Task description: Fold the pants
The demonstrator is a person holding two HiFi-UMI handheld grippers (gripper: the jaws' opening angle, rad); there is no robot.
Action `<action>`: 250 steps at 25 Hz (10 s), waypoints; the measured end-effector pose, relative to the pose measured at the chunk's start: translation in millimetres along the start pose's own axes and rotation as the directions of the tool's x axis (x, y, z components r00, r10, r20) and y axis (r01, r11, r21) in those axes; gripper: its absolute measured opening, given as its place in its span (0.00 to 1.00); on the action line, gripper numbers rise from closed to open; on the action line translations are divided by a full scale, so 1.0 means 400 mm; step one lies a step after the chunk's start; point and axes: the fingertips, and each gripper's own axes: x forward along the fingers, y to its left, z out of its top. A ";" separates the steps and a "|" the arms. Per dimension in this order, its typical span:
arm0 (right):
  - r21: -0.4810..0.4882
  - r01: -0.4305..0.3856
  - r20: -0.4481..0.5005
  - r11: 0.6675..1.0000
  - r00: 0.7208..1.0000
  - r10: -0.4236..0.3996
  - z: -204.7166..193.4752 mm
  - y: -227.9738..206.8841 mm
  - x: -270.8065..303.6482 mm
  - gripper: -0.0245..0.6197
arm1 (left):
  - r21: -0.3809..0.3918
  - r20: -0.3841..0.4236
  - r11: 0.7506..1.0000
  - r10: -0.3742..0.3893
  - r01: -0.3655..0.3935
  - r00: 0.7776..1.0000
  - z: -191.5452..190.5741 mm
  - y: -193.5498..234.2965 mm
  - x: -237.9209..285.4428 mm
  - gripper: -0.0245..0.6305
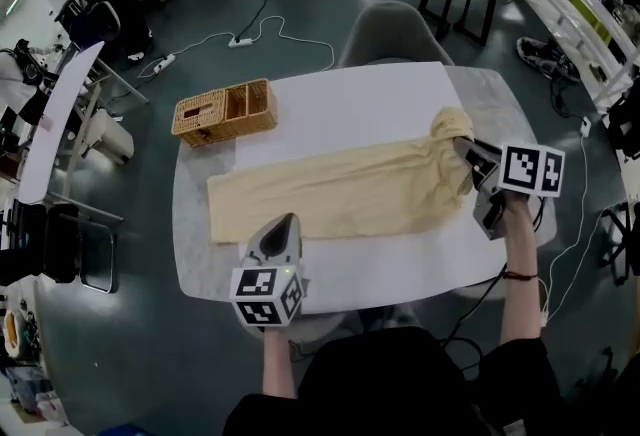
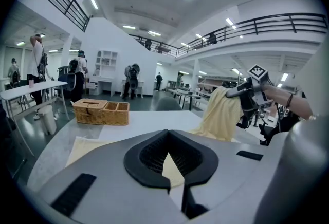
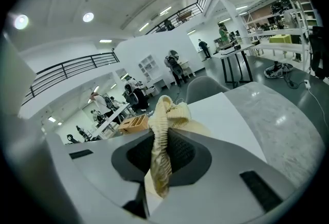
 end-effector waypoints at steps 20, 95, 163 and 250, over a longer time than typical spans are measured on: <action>-0.069 -0.086 -0.031 0.994 0.996 0.085 -0.066 0.299 0.180 0.11 | -0.033 0.037 0.997 0.072 -0.071 0.997 0.005 0.218 -0.151 0.05; -0.244 0.056 -0.403 0.968 0.902 -0.154 -0.683 0.836 0.937 0.11 | -0.270 -0.161 0.951 0.111 -0.152 0.981 -0.302 0.657 -0.303 0.05; -0.200 -0.096 -0.077 0.975 0.994 0.082 -0.402 0.574 0.528 0.06 | -0.132 -0.088 0.991 -0.016 0.004 0.996 -0.118 0.384 -0.134 0.05; 0.043 0.120 -0.160 0.992 0.981 -0.112 -0.359 0.423 0.476 0.08 | -0.141 -0.101 0.990 0.011 -0.025 0.995 -0.163 0.554 -0.188 0.05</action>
